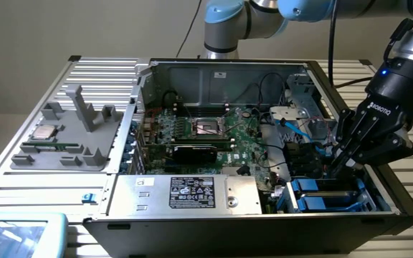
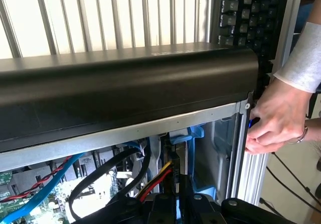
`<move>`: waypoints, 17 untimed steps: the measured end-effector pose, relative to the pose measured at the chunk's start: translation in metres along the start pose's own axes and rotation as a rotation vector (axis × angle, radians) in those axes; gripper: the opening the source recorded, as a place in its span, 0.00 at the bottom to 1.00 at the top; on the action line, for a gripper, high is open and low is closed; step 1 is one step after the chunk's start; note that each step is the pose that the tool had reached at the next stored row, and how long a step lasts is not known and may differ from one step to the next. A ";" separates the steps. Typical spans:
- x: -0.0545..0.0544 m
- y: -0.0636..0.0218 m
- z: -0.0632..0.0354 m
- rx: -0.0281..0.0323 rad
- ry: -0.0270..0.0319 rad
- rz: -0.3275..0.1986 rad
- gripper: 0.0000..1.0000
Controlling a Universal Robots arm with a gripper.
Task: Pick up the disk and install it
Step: 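Insert the first disk wire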
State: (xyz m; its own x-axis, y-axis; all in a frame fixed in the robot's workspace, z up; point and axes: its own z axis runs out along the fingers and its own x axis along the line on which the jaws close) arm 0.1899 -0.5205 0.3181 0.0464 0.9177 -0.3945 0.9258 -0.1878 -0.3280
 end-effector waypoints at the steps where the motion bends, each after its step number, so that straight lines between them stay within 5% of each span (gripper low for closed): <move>1: 0.000 0.0000 0.0001 -0.0005 0.0001 0.000 0.16; 7: 0.001 0.0004 0.0012 -0.0012 0.0029 0.007 0.16; 17: 0.001 0.0011 0.0022 0.0191 0.0199 0.052 0.16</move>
State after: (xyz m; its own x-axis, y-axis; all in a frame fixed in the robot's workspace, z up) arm 0.1901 -0.5205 0.3154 0.1015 0.9134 -0.3941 0.9147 -0.2415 -0.3241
